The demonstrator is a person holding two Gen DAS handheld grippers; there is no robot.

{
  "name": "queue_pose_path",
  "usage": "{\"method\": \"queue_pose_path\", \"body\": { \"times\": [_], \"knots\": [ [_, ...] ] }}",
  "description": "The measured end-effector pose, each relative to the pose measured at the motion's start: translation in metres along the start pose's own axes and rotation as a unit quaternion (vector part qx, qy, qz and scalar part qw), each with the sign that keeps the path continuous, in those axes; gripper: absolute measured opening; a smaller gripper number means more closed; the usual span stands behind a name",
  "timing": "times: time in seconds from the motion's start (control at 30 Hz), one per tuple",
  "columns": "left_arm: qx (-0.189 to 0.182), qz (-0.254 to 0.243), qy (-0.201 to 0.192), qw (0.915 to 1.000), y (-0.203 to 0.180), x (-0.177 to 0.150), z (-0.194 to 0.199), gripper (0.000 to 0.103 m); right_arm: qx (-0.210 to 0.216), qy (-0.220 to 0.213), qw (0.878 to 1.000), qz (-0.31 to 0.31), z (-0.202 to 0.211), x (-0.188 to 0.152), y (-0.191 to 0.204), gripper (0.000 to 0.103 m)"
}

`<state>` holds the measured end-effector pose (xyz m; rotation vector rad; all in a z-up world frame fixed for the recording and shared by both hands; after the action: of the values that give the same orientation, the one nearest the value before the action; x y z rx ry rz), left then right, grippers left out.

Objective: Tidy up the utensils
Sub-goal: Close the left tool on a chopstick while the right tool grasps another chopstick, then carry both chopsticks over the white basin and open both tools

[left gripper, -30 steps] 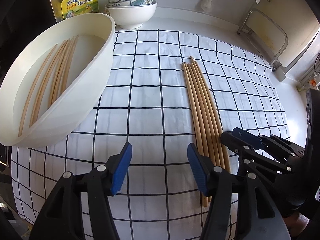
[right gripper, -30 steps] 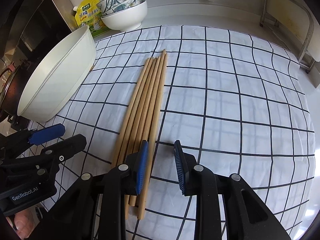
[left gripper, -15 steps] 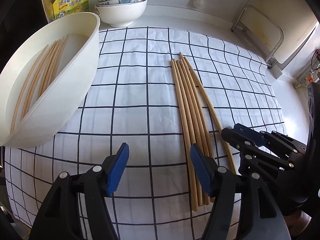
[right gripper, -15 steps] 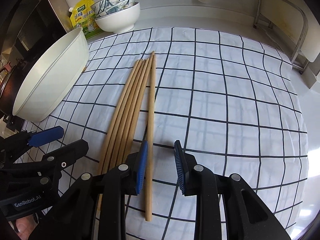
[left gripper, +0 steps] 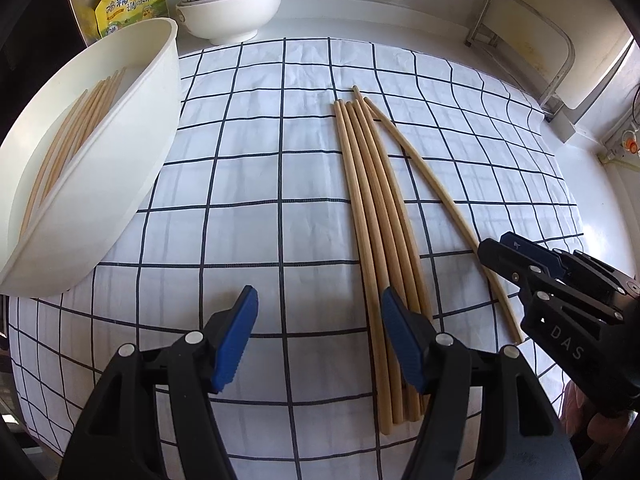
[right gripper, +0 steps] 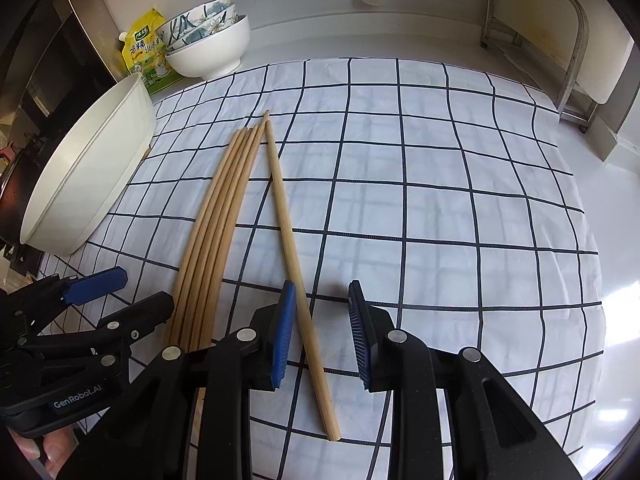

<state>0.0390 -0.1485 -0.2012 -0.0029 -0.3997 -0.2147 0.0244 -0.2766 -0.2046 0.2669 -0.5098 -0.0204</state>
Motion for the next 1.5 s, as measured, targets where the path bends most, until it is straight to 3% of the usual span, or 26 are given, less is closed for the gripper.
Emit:
{"method": "queue_pose_path", "body": {
  "times": [0.53, 0.87, 1.1, 1.27, 1.37, 1.5],
  "knots": [
    [0.061, 0.001, 0.02, 0.9979, 0.013, 0.003, -0.008, 0.066, 0.01, -0.003, 1.0, 0.003, 0.003, -0.001, 0.0, 0.026],
    [0.065, 0.004, 0.008, 0.9979, 0.02, 0.009, -0.009, 0.066, 0.014, -0.002, 1.0, 0.018, -0.006, 0.009, 0.006, 0.027],
    [0.067, -0.006, -0.002, 0.9977, 0.012, 0.016, -0.014, 0.065, -0.008, -0.005, 0.999, 0.046, -0.013, 0.011, 0.011, 0.027],
    [0.044, -0.012, -0.005, 0.999, 0.004, 0.021, -0.013, 0.043, -0.032, -0.008, 0.996, 0.08, -0.015, 0.008, 0.019, 0.027],
    [0.031, -0.015, -0.006, 0.9994, -0.001, 0.018, -0.012, 0.029, -0.036, -0.004, 0.996, 0.087, -0.017, 0.01, 0.021, 0.009],
    [0.023, -0.017, -0.002, 0.9996, -0.001, 0.019, -0.013, 0.011, -0.027, 0.0, 0.996, 0.079, -0.019, 0.014, 0.022, 0.006]
  ]
}}
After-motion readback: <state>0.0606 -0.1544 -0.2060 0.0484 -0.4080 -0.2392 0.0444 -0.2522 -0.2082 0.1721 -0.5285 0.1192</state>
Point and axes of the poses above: each gripper's, at about its wrist camera, not at the fingertips, and z roughly against the way its jaws point, y to its left, x to its top, the point moved 7 cm from there along -z, roughly the way its jaws point, and after that the axes turned 7 degrees about x, right-handed, at the moved point
